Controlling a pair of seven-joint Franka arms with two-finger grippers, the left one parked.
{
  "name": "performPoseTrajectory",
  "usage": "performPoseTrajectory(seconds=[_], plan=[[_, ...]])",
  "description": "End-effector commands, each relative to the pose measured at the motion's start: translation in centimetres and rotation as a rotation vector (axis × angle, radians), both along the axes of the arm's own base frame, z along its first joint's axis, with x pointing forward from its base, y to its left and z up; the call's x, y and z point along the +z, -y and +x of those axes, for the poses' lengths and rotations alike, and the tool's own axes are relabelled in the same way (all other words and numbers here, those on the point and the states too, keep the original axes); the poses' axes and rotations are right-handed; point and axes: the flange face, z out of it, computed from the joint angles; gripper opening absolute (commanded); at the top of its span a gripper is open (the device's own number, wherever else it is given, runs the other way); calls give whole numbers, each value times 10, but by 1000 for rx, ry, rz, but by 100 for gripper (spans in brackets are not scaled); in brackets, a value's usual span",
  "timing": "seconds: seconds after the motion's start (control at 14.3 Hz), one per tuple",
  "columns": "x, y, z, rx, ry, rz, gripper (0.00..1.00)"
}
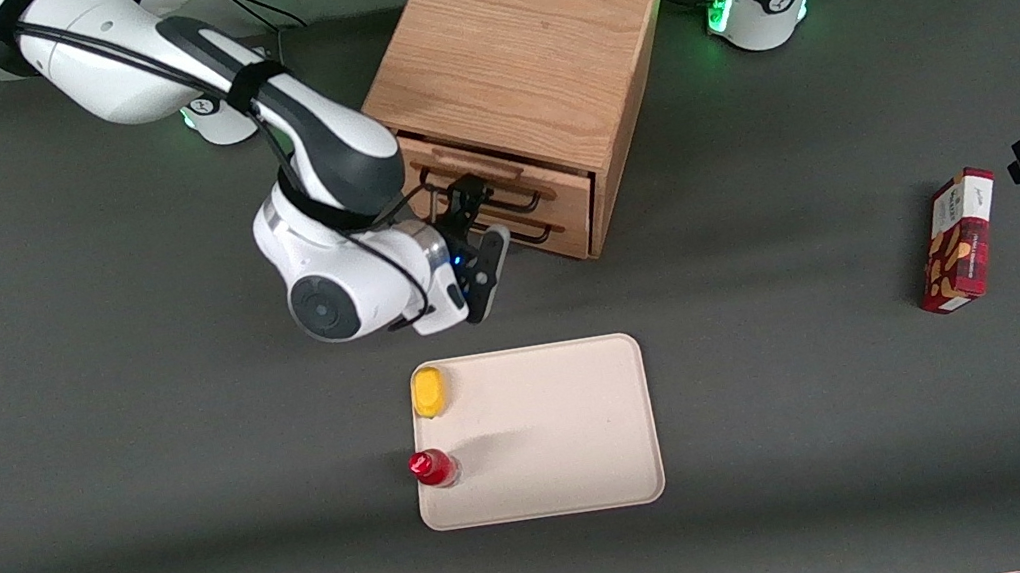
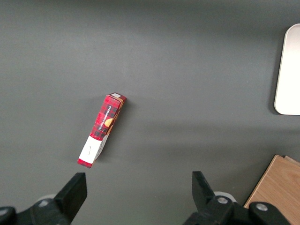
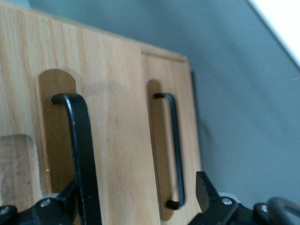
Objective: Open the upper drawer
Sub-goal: 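Pull the upper drawer outward by its handle with the right gripper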
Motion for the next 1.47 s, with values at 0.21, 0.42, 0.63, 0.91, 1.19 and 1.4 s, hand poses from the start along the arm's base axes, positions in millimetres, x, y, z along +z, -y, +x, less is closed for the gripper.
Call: performPoseTrajectory(seconds=[0.21, 0.42, 0.63, 0.91, 1.19, 1.4], plan=[[-2, 45, 58, -64, 24, -18, 100], [1, 63, 78, -75, 23, -24, 100], [-2, 76, 96, -102, 40, -27, 100], [0, 81, 110, -120, 65, -17, 100], [-2, 93, 126, -149, 89, -17, 100], [6, 111, 139, -180, 126, -35, 100]])
